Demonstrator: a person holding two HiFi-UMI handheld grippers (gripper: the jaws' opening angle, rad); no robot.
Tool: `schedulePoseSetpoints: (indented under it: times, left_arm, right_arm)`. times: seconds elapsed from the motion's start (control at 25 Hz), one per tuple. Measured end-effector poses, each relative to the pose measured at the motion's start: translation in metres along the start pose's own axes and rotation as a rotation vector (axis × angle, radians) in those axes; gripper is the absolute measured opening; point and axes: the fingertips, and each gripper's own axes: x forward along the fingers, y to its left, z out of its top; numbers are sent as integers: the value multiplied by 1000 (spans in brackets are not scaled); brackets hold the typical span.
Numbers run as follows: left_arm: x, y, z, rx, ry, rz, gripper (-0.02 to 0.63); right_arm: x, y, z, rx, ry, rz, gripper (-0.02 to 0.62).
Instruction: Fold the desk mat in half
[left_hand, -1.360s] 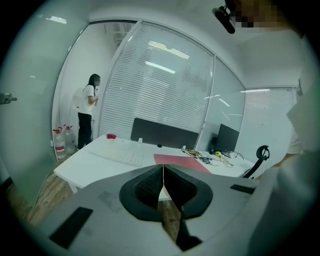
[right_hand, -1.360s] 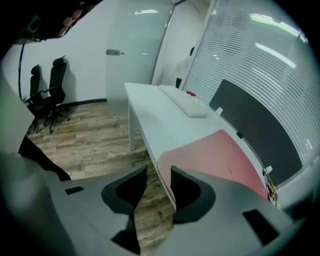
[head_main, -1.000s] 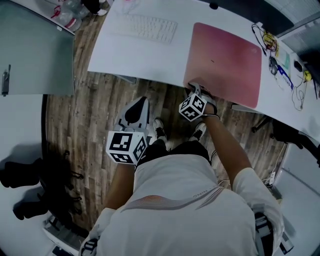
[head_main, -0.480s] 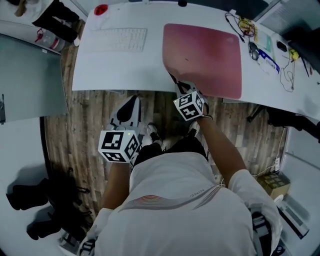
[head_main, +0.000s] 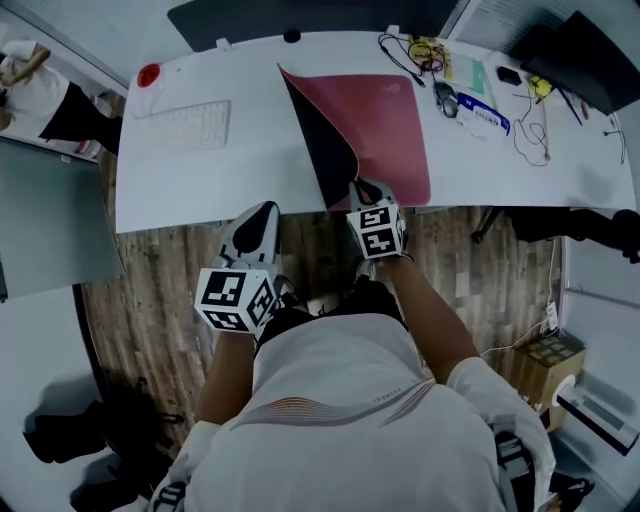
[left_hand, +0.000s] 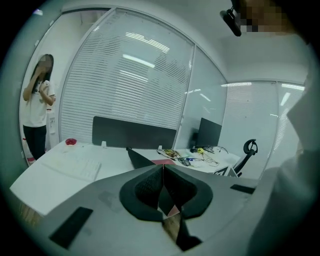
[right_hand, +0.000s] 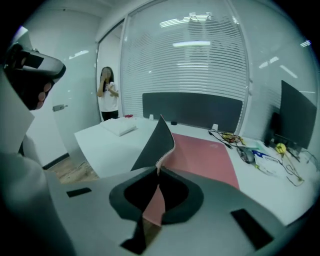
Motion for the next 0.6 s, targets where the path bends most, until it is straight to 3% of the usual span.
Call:
schedulePoseSetpoints:
  times: [0.16, 0.6]
  left_arm:
    - [19, -26, 6, 12, -7, -17, 17]
    - [37, -57, 7, 31, -1, -30, 17]
  right_arm:
    - [-16, -41, -18, 74, 23, -27, 66]
    - [-40, -119, -117, 297, 161, -111, 67]
